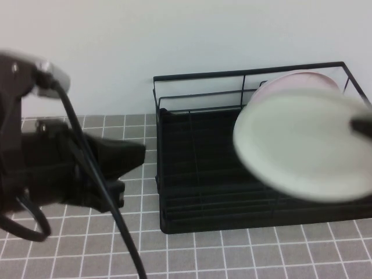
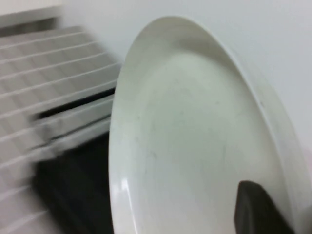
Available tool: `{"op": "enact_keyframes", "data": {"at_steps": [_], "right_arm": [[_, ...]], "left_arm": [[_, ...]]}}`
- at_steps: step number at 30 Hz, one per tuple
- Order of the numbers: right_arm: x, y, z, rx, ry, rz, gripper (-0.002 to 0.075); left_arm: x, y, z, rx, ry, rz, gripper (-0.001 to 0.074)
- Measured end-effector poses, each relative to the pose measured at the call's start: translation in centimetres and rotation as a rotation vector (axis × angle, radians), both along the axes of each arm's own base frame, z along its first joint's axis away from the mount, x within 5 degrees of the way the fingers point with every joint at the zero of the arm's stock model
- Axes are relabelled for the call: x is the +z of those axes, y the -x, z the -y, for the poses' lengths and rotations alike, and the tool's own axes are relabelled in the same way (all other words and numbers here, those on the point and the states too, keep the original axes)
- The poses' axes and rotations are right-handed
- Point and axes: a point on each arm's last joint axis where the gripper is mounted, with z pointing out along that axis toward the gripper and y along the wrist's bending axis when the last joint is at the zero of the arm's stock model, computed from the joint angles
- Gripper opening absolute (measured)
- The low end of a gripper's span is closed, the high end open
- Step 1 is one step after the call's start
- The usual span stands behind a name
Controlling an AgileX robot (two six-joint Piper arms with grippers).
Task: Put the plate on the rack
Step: Place the plate on the rack
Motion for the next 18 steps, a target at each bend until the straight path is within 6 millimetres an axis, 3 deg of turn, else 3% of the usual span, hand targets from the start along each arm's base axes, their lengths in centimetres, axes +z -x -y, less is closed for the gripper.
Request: {"op": "enact_keyframes", "data": {"at_steps": [7,11,18], "right_arm": [[4.9,-3.7,1.1,-0.066,0.323,0.253,-0.0003],[4.9,-6.4,0.7,0.063,0.518,0.216,-0.0003],[4.1,-11.1,0.0,0.153,0.592,0.213,-0.0003]], "left_arm": [[-4.3,-1.1,-0.8,0.217,0.102,-0.130,-0.0001],[-5.2,-1.5,-0.8,0.239,0.096,-0.136,-0.0001],[-5.4,-1.4,-0.7,0.213,0.066,-0.131,-0.0001]]}}
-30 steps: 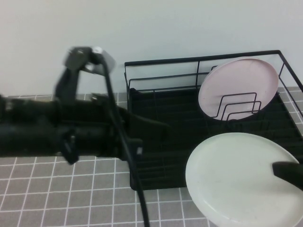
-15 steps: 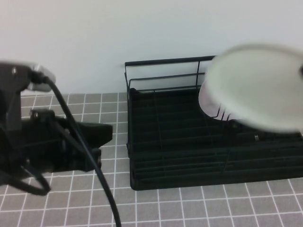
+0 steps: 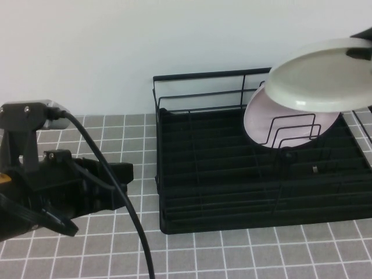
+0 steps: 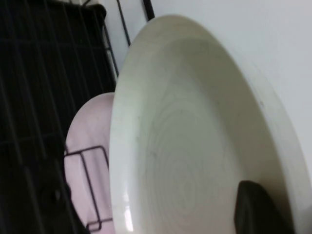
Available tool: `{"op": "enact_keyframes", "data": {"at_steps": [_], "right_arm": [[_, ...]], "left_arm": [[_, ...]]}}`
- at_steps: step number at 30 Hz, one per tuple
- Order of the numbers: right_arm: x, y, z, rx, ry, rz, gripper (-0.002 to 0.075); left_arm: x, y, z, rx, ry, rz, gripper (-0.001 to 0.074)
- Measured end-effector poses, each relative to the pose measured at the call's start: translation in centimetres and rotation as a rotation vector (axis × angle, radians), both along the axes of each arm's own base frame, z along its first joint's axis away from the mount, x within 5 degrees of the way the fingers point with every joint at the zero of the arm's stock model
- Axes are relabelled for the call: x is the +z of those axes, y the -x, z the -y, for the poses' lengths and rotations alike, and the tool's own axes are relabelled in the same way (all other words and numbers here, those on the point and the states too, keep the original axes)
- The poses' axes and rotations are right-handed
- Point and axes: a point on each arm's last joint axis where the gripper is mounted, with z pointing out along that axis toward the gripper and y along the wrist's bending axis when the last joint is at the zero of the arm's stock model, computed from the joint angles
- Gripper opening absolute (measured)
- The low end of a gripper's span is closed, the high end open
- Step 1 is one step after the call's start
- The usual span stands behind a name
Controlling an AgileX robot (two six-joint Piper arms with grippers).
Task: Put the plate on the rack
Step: Place the plate on the rack
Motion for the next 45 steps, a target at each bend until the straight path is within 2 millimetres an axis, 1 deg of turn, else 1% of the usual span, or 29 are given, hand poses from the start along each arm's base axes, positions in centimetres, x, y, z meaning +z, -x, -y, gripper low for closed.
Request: {"op": "enact_keyframes", "data": {"at_steps": [2,4,7,14,17,22,24,25,27,31,33,35,39,42,45], "right_arm": [[-0.6,-0.9,-0.2,0.022,0.007,-0.028,-0.0003],[-1.7,-1.7,-0.5,0.084,0.069,-0.036,-0.0003],[-2.8,-2.6,-0.8,0.144,0.116,-0.010,-0.0003],[-4.9,-4.4,-0.8,0.150,0.150,-0.013,-0.0003],[-6.0,-5.0,-0.9,0.152,0.150,-0.044,-0.0003],[-8.5,-6.4,-1.2,0.145,0.119,-0.109,0.0002],[-9.2,-6.9,-1.3,0.134,0.134,-0.113,0.0033],[-9.6,-7.1,-1.4,0.129,0.139,-0.115,0.0065],[-10.1,-7.5,-1.4,0.107,0.136,-0.120,0.0148],[-10.5,-7.6,-1.6,0.103,0.131,-0.129,0.0387],[-10.5,-7.7,-1.6,0.103,0.133,-0.127,0.0454],[-10.5,-7.7,-1.6,0.102,0.133,-0.126,0.0472],[-10.0,-7.2,-1.8,0.118,0.095,-0.143,0.0471],[-9.0,-6.9,-2.0,0.111,0.033,-0.132,0.0471],[-7.7,-6.7,-2.1,0.066,-0.052,-0.098,0.0471]], "left_arm": [[0.0,0.0,0.0,-0.004,-0.010,0.007,-0.0001],[0.0,0.0,0.0,-0.009,-0.020,0.015,-0.0001],[0.0,0.0,0.0,-0.015,-0.034,0.026,-0.0001],[0.0,-0.1,-0.1,-0.023,-0.058,0.055,-0.0001],[0.0,-0.1,-0.1,-0.022,-0.058,0.057,-0.0001],[0.0,-0.1,-0.1,-0.027,-0.066,0.065,-0.0001],[0.0,-0.1,-0.1,-0.030,-0.071,0.069,-0.0001],[0.0,-0.1,-0.1,-0.032,-0.077,0.077,-0.0001],[0.0,-0.1,-0.1,-0.040,-0.094,0.097,-0.0001],[0.1,-0.2,-0.2,-0.038,-0.106,0.118,-0.0001],[0.1,-0.2,-0.2,-0.037,-0.107,0.120,-0.0001],[0.1,-0.2,-0.2,-0.037,-0.107,0.120,-0.0001],[0.1,-0.2,-0.2,-0.037,-0.107,0.120,-0.0001],[0.1,-0.2,-0.2,-0.039,-0.107,0.118,-0.0001],[0.1,-0.1,0.0,-0.044,-0.085,0.098,-0.0001]]}}
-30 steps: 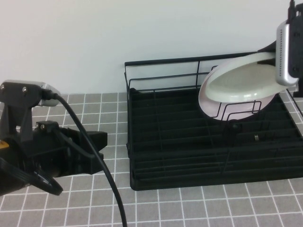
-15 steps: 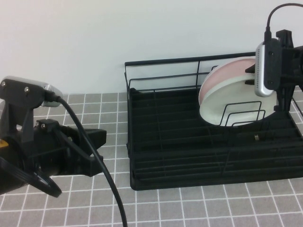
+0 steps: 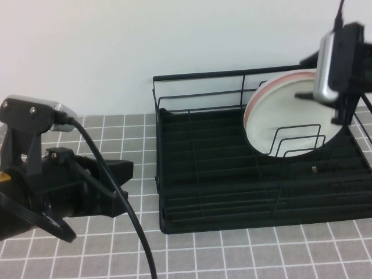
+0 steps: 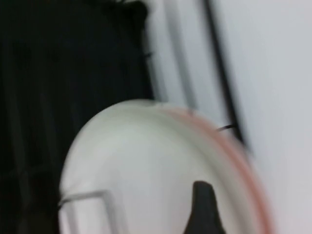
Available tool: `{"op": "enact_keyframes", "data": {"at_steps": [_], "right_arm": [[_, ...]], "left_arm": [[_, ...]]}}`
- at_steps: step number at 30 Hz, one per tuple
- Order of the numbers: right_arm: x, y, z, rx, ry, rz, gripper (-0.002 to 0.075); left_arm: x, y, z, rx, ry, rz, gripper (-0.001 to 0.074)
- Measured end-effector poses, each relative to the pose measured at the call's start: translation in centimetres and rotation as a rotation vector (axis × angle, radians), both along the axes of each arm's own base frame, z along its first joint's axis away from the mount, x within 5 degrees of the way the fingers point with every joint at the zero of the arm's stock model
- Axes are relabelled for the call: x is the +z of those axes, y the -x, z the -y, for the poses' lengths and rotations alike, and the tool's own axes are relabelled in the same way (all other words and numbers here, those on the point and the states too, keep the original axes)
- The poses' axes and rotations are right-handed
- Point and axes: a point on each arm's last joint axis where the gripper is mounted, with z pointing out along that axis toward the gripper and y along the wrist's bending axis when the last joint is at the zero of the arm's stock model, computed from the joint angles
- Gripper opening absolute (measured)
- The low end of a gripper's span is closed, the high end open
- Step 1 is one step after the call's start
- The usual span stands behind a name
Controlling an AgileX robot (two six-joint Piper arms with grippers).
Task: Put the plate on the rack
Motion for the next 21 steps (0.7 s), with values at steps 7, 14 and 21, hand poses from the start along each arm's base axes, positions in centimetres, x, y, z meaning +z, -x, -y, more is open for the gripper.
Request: {"op": "enact_keyframes", "data": {"at_steps": [7,14,21], "right_arm": [[3.4,1.2,-0.2,-0.082,-0.237,0.012,0.0456],[11.1,6.8,-0.1,-0.114,-0.603,0.005,0.0128],[17.0,14.5,0.0,-0.017,-0.782,0.011,-0.0003]], "left_arm": [[-0.1,0.2,0.1,-0.027,-0.006,-0.014,-0.0001],[-1.0,1.7,0.8,-0.202,-0.062,-0.111,-0.0001],[-0.5,3.4,0.7,-0.293,-0.062,-0.134,-0.0001]]}}
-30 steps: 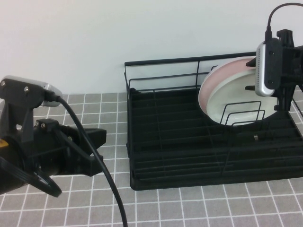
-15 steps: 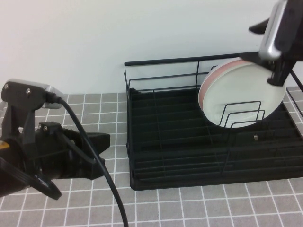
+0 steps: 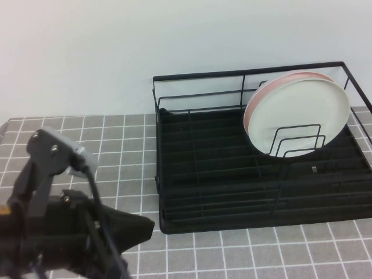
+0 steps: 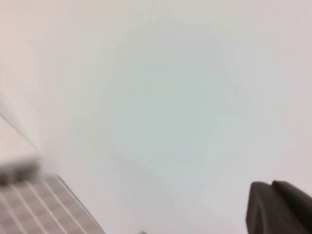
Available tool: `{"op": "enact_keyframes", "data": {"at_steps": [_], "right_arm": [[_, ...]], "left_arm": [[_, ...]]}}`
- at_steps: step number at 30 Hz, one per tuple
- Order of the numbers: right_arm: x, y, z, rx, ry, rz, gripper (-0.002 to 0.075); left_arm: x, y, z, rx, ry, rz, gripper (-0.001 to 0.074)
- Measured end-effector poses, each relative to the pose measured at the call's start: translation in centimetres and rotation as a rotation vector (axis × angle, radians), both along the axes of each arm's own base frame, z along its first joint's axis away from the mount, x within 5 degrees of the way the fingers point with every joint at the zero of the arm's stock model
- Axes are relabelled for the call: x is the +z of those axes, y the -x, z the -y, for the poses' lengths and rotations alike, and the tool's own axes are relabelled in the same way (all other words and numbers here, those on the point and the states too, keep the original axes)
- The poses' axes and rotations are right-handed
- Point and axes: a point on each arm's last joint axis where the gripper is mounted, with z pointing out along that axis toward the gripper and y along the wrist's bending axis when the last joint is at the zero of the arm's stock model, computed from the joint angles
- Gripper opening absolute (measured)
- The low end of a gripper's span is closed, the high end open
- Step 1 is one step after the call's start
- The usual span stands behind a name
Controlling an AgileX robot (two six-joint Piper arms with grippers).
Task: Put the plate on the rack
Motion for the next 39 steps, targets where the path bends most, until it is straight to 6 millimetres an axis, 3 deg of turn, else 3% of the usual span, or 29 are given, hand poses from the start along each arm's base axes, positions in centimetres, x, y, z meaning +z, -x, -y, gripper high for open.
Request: {"op": "enact_keyframes", "data": {"at_steps": [5,8,14,22,26,30,39], "right_arm": [[2.7,5.7,0.3,0.053,-0.056,0.047,-0.0003],[2.7,8.4,0.7,0.040,-0.099,-0.001,-0.0003],[0.0,13.4,1.8,-0.033,-0.146,0.011,-0.0002],[-6.8,19.3,3.4,-0.107,-0.334,0.001,-0.0003],[-11.7,19.2,4.1,-0.196,-0.417,-0.082,-0.0003],[-15.6,18.2,4.4,-0.262,-0.388,-0.144,-0.0003],[-20.6,16.9,4.6,-0.332,-0.381,-0.282,-0.0003]], "left_arm": [[1.2,1.7,-0.6,-0.025,0.031,0.042,-0.0001],[1.8,2.9,-1.2,-0.012,0.067,0.074,-0.0001],[1.1,5.3,-2.4,0.000,0.097,0.108,-0.0001],[-0.9,8.1,-3.6,0.032,0.171,0.058,-0.0001],[-1.3,8.4,-4.0,0.070,0.196,0.085,-0.0001],[-1.8,7.8,-4.3,0.134,0.195,0.122,-0.0001],[-1.2,6.8,-4.9,0.249,0.232,0.212,-0.0001]]}}
